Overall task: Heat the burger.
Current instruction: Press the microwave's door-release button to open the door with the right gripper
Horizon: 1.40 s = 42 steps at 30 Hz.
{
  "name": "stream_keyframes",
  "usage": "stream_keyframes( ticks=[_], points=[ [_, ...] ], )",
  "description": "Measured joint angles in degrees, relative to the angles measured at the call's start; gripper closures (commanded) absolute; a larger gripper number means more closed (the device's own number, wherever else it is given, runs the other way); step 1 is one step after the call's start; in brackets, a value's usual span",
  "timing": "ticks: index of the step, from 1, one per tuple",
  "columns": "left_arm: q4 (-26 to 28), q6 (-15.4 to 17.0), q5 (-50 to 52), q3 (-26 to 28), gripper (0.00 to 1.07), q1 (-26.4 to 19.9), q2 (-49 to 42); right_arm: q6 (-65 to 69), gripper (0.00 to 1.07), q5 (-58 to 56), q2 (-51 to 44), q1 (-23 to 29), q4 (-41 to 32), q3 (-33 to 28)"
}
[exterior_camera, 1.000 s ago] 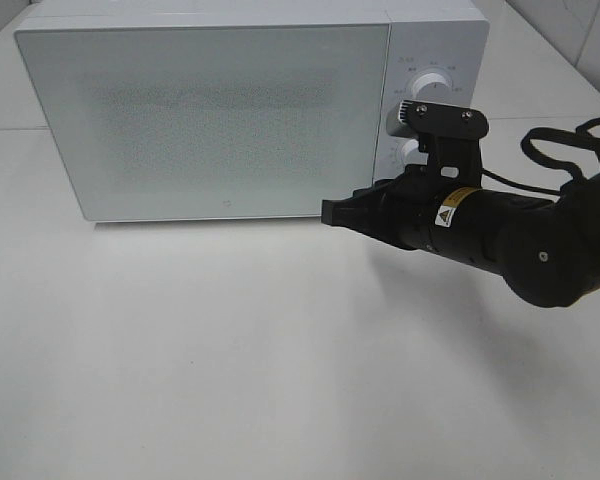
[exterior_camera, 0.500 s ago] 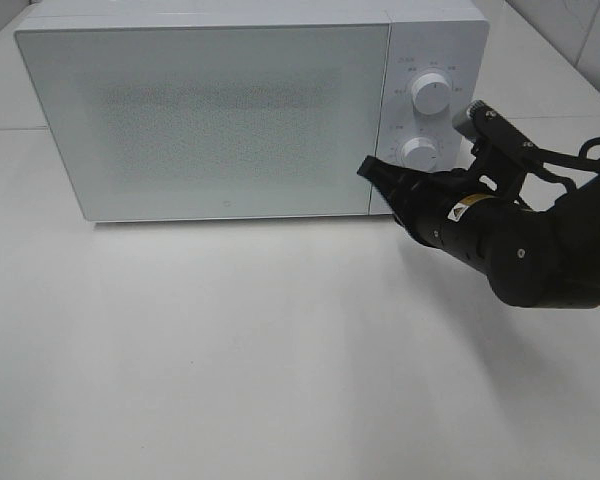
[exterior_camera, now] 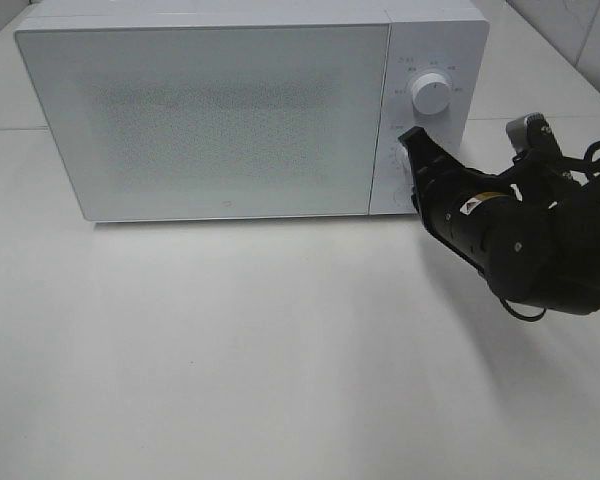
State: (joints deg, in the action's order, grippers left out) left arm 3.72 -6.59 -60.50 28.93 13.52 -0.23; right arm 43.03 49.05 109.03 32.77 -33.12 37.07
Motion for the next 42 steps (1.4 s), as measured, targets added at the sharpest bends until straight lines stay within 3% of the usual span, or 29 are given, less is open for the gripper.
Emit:
stream_keyframes(
  ticks=[9, 18, 42],
  points=[
    [0.0, 0.0, 0.0, 0.0, 1.06, 0.0, 0.0, 8.3, 1.07, 4.1, 4.7, 0.0, -0.3, 0.5],
    [0.0, 0.0, 0.0, 0.0, 1.06, 0.0, 0.0, 9.7, 1.07, 4.3, 7.8, 0.0, 2.3, 4.9],
    [0.0, 0.0, 0.0, 0.0, 1.06, 0.0, 0.0, 14.4, 1.07, 9.2, 13.8, -0.5, 1.5, 7.8]
  ],
)
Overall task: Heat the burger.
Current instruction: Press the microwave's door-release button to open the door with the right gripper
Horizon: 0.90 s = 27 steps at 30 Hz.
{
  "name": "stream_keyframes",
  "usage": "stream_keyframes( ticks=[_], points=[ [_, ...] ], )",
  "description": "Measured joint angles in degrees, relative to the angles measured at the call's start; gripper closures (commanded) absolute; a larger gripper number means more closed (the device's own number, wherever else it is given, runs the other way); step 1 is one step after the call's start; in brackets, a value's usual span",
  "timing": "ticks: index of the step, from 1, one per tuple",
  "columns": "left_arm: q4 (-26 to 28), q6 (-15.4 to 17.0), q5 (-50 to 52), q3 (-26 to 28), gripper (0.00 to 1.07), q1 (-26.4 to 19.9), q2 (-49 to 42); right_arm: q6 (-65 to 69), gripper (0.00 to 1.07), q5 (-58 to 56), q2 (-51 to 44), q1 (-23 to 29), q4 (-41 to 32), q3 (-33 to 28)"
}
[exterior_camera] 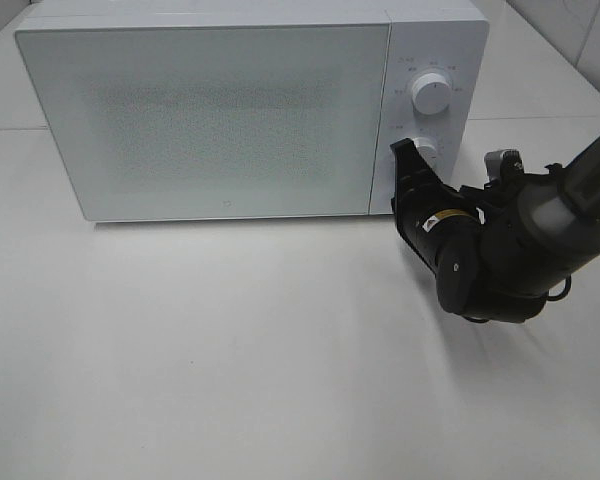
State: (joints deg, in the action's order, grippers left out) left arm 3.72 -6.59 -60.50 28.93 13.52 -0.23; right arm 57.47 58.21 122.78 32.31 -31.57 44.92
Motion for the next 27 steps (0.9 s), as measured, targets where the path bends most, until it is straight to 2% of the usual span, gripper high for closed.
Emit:
stream_keyframes(
  ticks=[5, 10, 27],
  points=[
    [0.0, 0.0, 0.0, 0.0, 1.06, 0.0, 0.0, 4.1, 1.07, -0.9, 0.2, -2.9, 4.0, 0.0],
    [0.0, 0.0, 0.0, 0.0, 1.06, 0.0, 0.0, 5.2, 1.07, -0.9, 0.9, -3.4, 6.5, 0.0],
    [0.0, 0.0, 0.0, 0.0, 1.06, 0.0, 0.0, 5.2, 1.07, -4.6, 1.1, -3.4, 6.0, 2.4]
  ],
)
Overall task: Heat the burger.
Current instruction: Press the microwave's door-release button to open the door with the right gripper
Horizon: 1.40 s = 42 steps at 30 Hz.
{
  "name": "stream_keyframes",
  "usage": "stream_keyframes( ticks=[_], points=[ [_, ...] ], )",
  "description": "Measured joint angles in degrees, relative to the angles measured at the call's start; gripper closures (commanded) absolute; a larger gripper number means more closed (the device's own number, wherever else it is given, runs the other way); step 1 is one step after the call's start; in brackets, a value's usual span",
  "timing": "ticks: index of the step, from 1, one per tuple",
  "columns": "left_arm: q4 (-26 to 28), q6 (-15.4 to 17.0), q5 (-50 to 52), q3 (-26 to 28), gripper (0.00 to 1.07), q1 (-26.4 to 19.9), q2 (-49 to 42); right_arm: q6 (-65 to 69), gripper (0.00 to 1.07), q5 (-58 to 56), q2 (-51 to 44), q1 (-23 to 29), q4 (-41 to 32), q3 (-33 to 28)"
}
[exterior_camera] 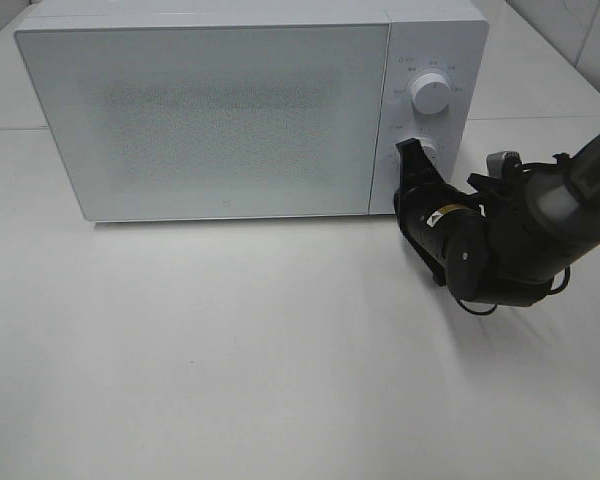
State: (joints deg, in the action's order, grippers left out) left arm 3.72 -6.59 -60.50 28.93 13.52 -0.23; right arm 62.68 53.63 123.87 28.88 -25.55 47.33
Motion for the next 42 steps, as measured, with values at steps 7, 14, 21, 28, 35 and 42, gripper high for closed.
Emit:
stream_keyframes(
  ticks=[7, 14, 21, 28, 35, 42],
  points=[
    [0.0, 0.0, 0.0, 0.0, 1.06, 0.0, 0.0, -0.1, 1.07, -0.9, 0.1, -0.1, -0.1, 0.5],
    [0.0, 0.0, 0.0, 0.0, 1.06, 0.0, 0.0, -0.1, 1.07, -2.5, 0.1, -1.0, 1.0, 1.1],
    [0.0, 0.0, 0.0, 0.0, 1.06, 0.0, 0.0, 0.1, 1.07, -3.0, 0.1, -1.3, 1.0, 1.9],
    [0.0, 0.0, 0.0, 0.0, 1.06, 0.0, 0.0, 1.1, 1.07, -5.4, 0.1, -1.4, 0.6, 2.9],
    [0.0, 0.0, 0.0, 0.0, 1.06, 0.0, 0.0, 1.2, 1.07, -4.9, 0.1, -1.4, 0.9, 2.4],
    [0.0, 0.0, 0.0, 0.0, 1.06, 0.0, 0.0, 1.5, 1.07, -0.9, -0.5, -1.8, 3.8, 0.1]
  ],
)
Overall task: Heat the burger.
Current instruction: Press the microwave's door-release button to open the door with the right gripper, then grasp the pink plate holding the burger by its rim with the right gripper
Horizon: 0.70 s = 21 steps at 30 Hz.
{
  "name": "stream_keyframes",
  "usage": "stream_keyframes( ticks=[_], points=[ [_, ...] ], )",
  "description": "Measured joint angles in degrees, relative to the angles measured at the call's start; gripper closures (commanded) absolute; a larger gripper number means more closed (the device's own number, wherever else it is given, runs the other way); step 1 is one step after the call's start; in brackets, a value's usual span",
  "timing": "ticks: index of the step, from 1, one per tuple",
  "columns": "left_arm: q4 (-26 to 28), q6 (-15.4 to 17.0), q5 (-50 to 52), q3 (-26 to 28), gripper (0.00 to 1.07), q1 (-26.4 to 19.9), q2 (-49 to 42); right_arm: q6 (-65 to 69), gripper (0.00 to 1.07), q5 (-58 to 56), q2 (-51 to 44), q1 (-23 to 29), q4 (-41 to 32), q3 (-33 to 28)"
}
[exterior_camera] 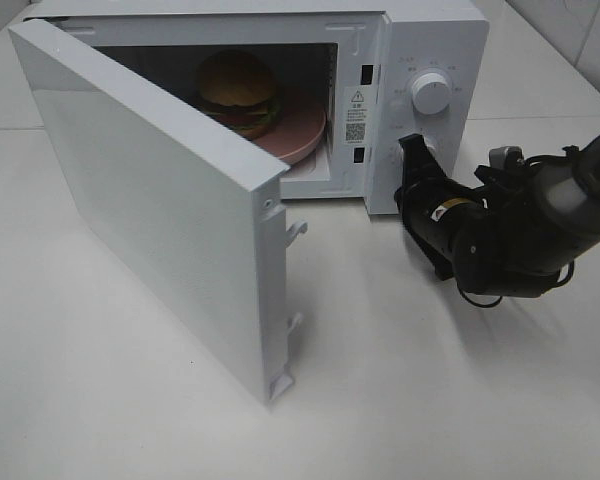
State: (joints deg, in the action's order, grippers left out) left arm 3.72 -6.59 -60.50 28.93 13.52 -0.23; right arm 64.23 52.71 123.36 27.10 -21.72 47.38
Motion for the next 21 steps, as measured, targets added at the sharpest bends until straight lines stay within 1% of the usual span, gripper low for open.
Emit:
stream_keyframes(
  ticks=[2, 3, 4, 8, 10, 12, 13, 16, 18, 21],
  points=[
    [0.0, 0.0, 0.0, 0.0, 1.06, 0.0, 0.0, 0.0, 1.07, 1.0, -1.4, -0.2, 1.7, -2.1],
    [0.0, 0.0, 0.0, 0.0, 1.06, 0.0, 0.0, 0.0, 1.07, 1.0, -1.4, -0.2, 1.7, -2.1],
    [0.0, 0.0, 0.0, 0.0, 1.06, 0.0, 0.0, 0.0, 1.07, 2.1, -2.2, -0.3, 2.5, -3.8],
    [0.0, 0.0, 0.0, 0.0, 1.06, 0.0, 0.0, 0.0, 1.07, 3.3, -3.3, -0.3, 3.0, -6.1],
    [0.0, 0.0, 0.0, 0.0, 1.06, 0.0, 0.0, -0.2, 1.07, 3.7, -4.6, -0.3, 3.8, -8.4],
    [0.0, 0.0, 0.0, 0.0, 1.06, 0.0, 0.0, -0.6, 1.07, 3.7, -4.9, -0.3, 4.2, -8.7],
    [0.0, 0.0, 0.0, 0.0, 1.06, 0.0, 0.0, -1.8, 1.07, 4.6, -5.0, -0.3, 6.0, -8.9],
    [0.0, 0.0, 0.0, 0.0, 1.06, 0.0, 0.0, -2.5, 1.07, 5.0, -5.0, -0.3, 7.4, -9.1],
    [0.0, 0.0, 0.0, 0.0, 1.06, 0.0, 0.0, -8.1, 1.07, 7.7, -5.0, -0.3, 13.3, -9.1],
    [0.0, 0.0, 0.0, 0.0, 1.06, 0.0, 0.0, -9.6, 1.07, 8.4, -5.0, -0.3, 14.8, -9.1]
  ],
)
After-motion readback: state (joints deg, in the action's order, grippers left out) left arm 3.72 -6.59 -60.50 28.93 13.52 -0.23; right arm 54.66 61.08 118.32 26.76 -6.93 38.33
